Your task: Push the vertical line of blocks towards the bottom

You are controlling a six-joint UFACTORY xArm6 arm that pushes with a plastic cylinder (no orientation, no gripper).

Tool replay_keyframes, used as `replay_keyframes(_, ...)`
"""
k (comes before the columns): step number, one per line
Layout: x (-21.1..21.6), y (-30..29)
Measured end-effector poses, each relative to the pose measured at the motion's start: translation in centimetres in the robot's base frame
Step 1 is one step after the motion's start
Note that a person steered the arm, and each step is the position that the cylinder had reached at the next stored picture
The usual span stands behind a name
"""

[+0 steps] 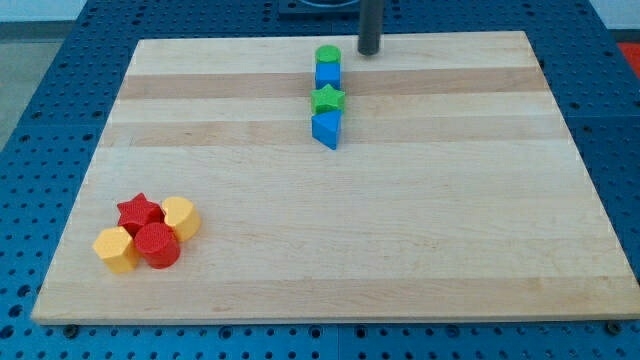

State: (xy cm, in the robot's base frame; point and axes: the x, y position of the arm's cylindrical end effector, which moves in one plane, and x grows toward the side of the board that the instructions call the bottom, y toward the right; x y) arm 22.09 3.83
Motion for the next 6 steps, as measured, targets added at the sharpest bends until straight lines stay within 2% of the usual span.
replay_keyframes(4, -1.3, -4.4)
replay_keyframes(6, 3.8, -4.4)
